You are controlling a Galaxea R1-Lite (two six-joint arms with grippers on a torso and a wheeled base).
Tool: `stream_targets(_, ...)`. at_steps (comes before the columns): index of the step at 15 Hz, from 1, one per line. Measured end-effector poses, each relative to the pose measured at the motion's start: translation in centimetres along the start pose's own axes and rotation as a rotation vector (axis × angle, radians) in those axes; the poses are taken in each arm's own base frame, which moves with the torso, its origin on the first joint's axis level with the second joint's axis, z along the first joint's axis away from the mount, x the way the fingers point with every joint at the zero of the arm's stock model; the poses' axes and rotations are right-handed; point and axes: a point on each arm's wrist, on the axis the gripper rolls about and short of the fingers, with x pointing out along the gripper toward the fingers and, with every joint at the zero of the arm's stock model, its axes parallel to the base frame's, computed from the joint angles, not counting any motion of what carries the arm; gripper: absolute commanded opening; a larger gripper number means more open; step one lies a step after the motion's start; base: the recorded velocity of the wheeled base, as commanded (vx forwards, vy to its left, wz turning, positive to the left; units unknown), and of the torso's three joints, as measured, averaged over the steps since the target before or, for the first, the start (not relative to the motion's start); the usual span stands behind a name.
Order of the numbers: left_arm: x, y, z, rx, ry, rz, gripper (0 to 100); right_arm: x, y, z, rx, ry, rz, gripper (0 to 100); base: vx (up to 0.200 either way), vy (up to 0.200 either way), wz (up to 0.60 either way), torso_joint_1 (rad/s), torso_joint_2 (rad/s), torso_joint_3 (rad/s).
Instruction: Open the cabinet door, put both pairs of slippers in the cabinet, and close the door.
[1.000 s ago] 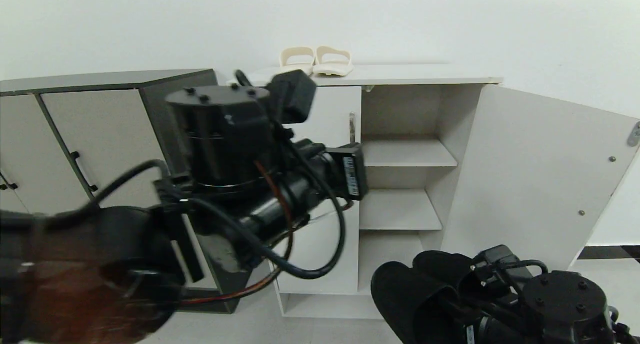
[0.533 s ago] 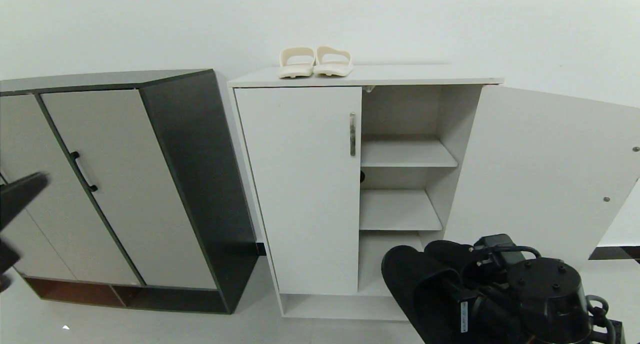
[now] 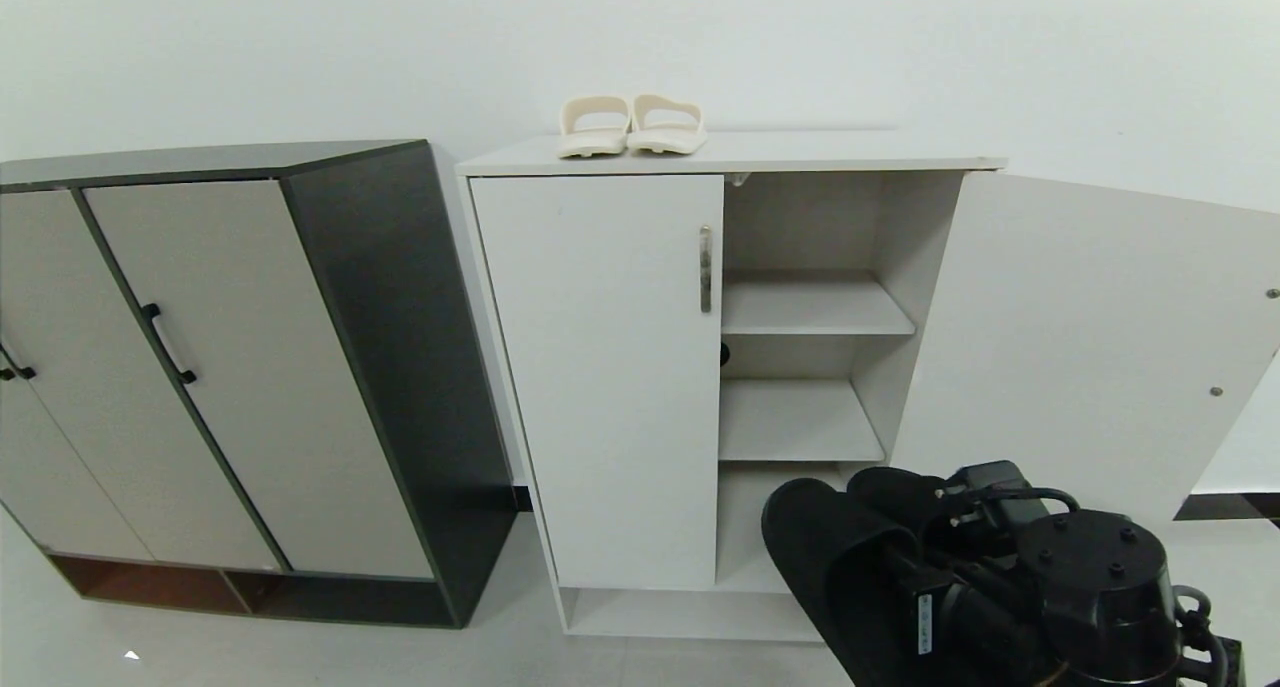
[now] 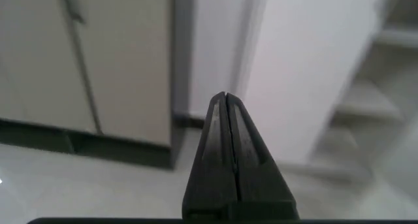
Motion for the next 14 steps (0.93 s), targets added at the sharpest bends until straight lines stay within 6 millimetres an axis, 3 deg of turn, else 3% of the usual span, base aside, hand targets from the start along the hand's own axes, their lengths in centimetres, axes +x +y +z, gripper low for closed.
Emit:
stream_targets(3, -0.3, -0.4, -1.1, 0.062, 0.049, -0.249, 0, -0.3, -0.1, -0.4, -0.014, -0.014, 0.009, 0, 0.0, 0.0, 0.0, 0.0, 0.0, 0.0)
stream_targets(8, -0.7, -0.5, -1.3, 0.108, 0.003, -0.036, 0, -0.7, -0.4, -0.8, -0.019, -0.033, 0.016, 0, 0.0, 0.0, 0.0, 0.0, 0.0, 0.0)
stream_targets(10, -1.0, -0.8, -1.4, 0.101, -0.023, -0.162, 0, -0.7, -0.3, -1.1, -0.026, -0.026, 0.021, 0, 0.0, 0.0, 0.0, 0.0, 0.0, 0.0)
stream_targets(14, -1.1, -0.7, -1.5, 0.075, -0.042, -0.14, 0, 0.0, 0.6, -0.9, -0.036, -0.053, -0.032, 0, 0.0, 0.0, 0.0, 0.0, 0.0, 0.0)
